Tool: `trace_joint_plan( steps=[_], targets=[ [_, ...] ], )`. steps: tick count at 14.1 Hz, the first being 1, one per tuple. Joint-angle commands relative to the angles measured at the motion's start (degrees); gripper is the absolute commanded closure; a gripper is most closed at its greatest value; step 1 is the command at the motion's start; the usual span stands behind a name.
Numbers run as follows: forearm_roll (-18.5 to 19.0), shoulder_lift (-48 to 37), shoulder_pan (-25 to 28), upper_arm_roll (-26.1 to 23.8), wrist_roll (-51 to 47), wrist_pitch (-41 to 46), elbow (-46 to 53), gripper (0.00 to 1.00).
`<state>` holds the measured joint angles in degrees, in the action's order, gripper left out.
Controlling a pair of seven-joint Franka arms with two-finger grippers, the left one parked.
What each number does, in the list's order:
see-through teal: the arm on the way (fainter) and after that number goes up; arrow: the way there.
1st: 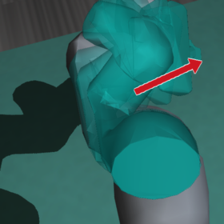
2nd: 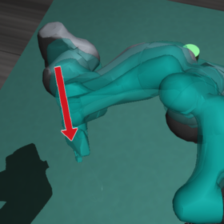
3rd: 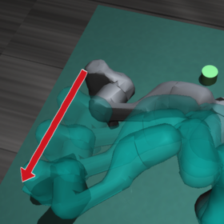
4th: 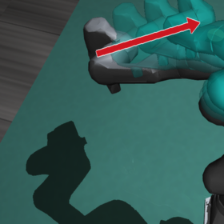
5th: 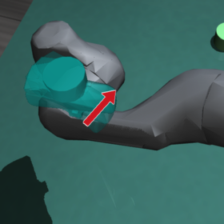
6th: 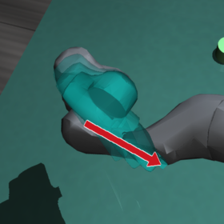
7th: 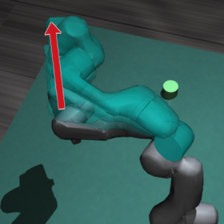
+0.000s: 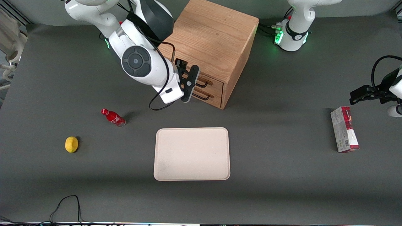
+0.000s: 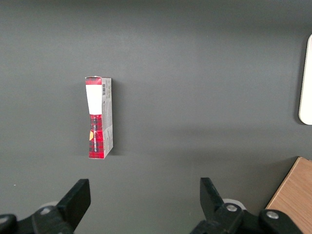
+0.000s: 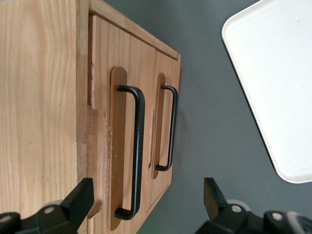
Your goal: Open upper drawer
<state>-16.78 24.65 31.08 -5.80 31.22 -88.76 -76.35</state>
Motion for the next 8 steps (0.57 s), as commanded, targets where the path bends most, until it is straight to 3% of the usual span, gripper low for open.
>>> trace_joint_plan(
  steps=[1, 8],
  targets=[
    [-2.12, 0.74, -0.32, 0.08, 2.01, 0.17, -0.73, 0.00],
    [-2.12, 3.12, -0.05, 0.08, 2.01, -0.62, -0.91, 0.00]
  ],
)
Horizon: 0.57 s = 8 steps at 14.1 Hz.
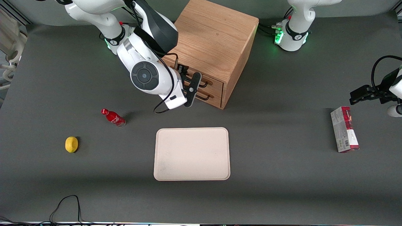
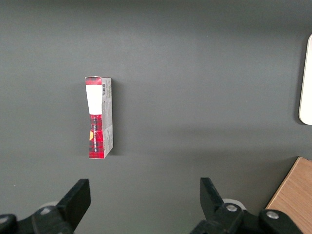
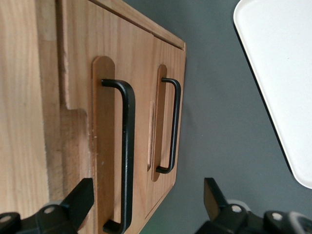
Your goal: Open upper drawer
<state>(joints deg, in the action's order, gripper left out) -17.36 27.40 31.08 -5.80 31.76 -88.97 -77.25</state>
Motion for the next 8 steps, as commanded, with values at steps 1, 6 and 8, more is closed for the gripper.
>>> trace_joint_plan(
  steps=[1, 6, 8],
  targets=[
    [-1.53, 0.46, -0.06, 0.08, 1.46, -0.41, -0.09, 0.00],
    [-3.73, 0.55, 0.03, 0.08, 1.46, -2.43, -3.16, 0.00],
    [-3.73, 0.82, 0.12, 0.08, 1.46, -2.69, -3.34, 0.00]
  ],
)
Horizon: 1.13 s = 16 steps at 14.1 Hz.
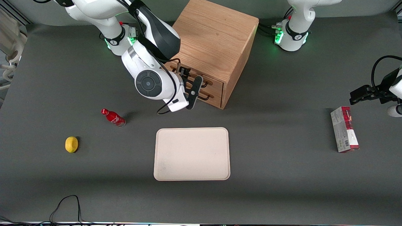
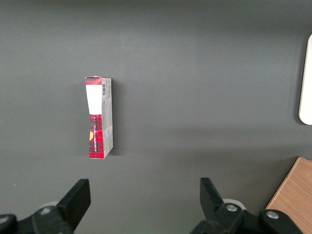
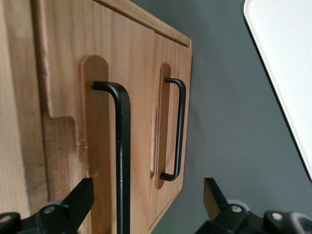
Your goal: Open upper drawer
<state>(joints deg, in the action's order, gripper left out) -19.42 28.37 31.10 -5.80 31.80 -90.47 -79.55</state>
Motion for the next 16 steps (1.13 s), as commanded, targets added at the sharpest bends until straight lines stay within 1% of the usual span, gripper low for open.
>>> trace_joint_plan(
  steps=[1, 9, 16],
  targets=[
    [-1.58, -0.16, 0.10, 0.09, 1.42, -1.20, -1.05, 0.00],
    [-1.67, -0.16, 0.18, -0.09, 1.42, -4.44, -4.65, 0.00],
    [-1.58, 1.07, 0.80, -0.09, 1.94, -6.82, -5.00, 0.00]
  ],
)
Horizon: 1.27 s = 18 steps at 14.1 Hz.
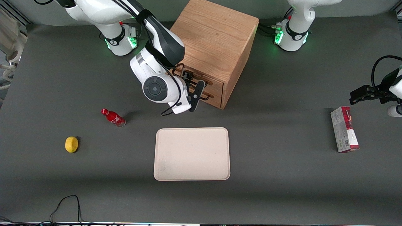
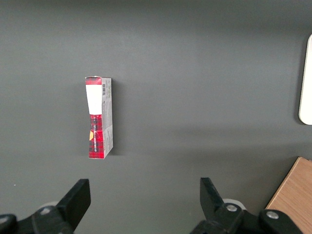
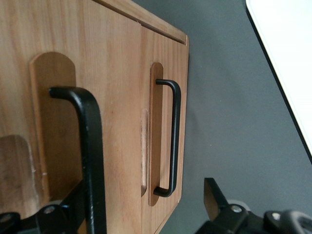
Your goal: Open upper drawer
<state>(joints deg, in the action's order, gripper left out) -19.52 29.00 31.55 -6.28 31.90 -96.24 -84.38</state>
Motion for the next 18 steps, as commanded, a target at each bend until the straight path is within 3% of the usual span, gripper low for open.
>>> trace_joint_plan(
  steps=[1, 18],
  targets=[
    [-1.40, 0.44, 0.35, 0.48, 2.72, -1.14, -0.18, 0.00],
    [-0.88, 1.23, -3.86, 1.10, 5.10, -1.85, 1.41, 0.00]
  ],
)
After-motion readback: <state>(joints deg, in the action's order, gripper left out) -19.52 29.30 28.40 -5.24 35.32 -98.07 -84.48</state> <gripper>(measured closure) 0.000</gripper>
